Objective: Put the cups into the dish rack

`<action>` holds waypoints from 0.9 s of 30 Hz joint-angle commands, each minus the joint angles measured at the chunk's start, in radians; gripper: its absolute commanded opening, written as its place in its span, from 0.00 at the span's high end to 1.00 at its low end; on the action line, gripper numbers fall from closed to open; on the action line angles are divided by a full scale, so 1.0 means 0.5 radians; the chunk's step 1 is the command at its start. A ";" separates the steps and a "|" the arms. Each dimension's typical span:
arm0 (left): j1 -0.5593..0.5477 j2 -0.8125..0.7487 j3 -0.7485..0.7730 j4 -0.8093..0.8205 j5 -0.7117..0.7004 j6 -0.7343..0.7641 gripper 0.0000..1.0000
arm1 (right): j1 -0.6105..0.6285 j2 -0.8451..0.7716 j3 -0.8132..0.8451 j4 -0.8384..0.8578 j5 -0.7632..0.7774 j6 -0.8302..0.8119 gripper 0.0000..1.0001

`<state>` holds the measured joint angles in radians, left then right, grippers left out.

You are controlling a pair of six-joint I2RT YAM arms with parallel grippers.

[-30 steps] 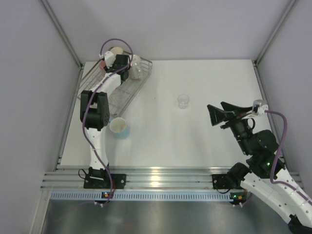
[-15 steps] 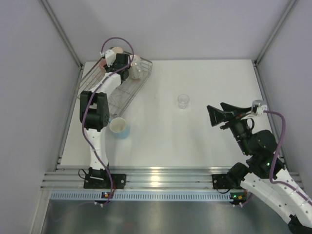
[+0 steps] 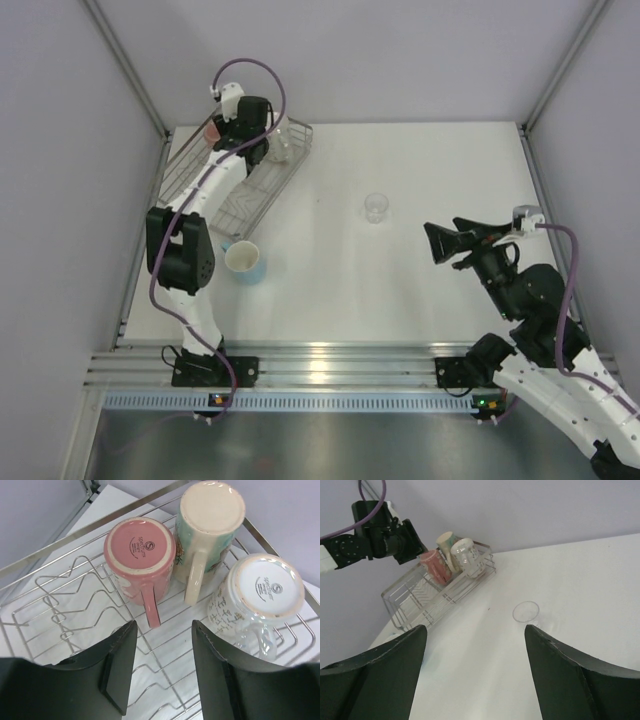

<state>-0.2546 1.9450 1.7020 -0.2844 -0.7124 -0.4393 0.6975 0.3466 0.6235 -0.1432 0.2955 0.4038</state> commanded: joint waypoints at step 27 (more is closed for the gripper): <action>-0.374 -1.635 -1.357 -0.852 0.747 -0.008 0.44 | 0.016 0.123 0.112 -0.600 -0.576 0.389 0.20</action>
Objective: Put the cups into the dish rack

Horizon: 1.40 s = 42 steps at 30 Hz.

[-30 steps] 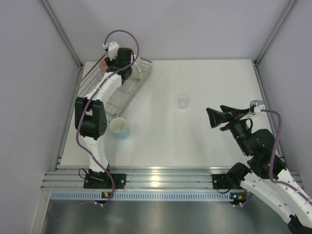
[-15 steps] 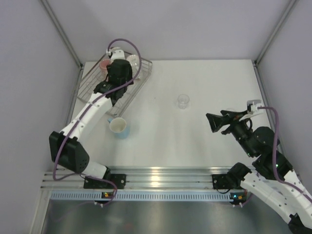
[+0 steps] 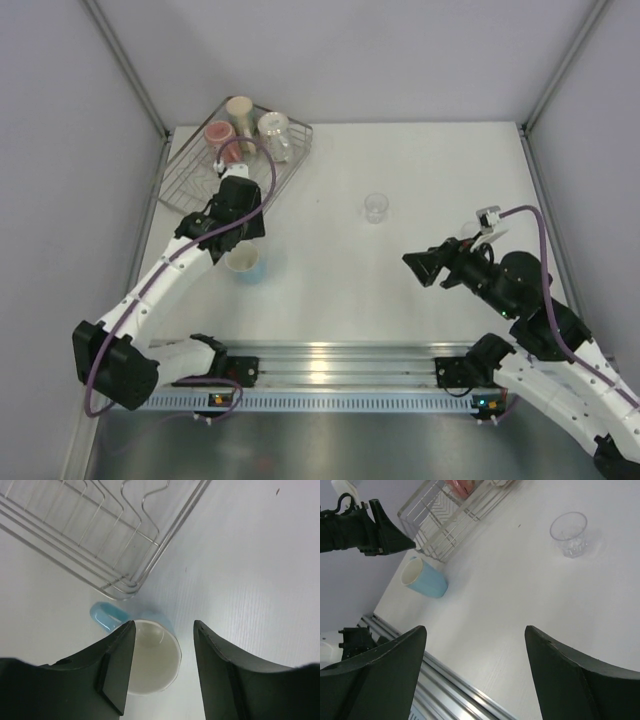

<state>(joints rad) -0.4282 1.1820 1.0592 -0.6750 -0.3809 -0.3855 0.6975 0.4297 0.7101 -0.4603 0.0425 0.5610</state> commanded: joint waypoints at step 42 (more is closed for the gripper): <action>-0.352 -0.005 -0.161 0.355 0.943 -0.358 1.00 | 0.071 0.589 -0.138 0.427 -0.094 -0.094 0.20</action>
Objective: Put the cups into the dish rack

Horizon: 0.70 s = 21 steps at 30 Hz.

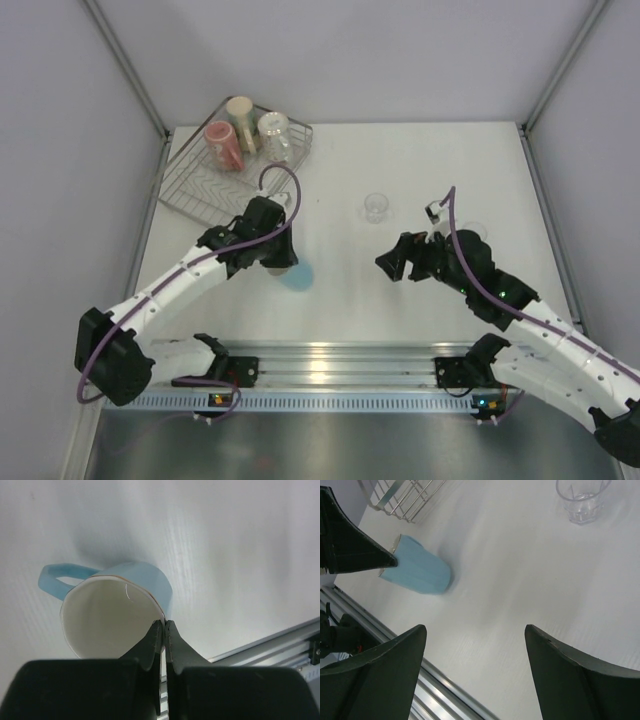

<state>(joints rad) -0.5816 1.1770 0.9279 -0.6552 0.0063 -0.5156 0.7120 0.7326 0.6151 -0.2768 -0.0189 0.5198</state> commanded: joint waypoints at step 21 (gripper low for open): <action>-0.150 0.021 0.074 0.712 0.319 -0.190 1.00 | 0.046 -0.115 -0.138 0.406 -0.033 -0.141 0.18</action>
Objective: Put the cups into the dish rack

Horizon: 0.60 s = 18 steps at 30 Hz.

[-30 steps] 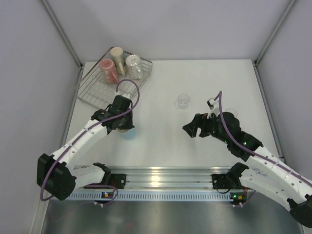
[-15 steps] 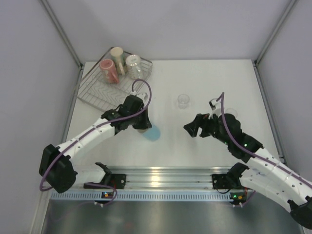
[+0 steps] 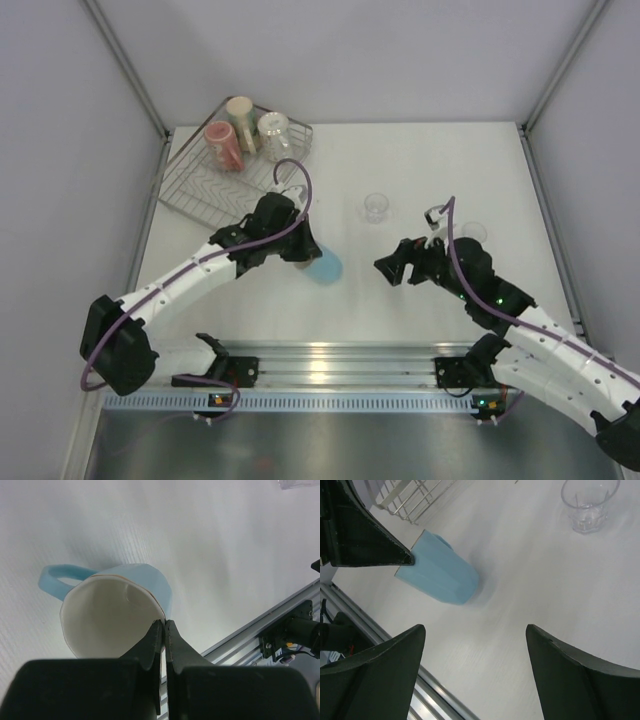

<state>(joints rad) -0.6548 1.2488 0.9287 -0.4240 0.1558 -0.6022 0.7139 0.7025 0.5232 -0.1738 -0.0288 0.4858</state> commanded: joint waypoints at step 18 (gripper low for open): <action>-0.209 0.297 0.425 -0.262 -0.744 0.057 1.00 | 0.057 0.049 0.141 0.056 0.048 -0.091 0.17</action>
<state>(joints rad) -0.7338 1.3914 1.0740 -0.5533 -0.1310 -0.5850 0.7200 0.7364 0.5522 -0.1490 -0.0196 0.4458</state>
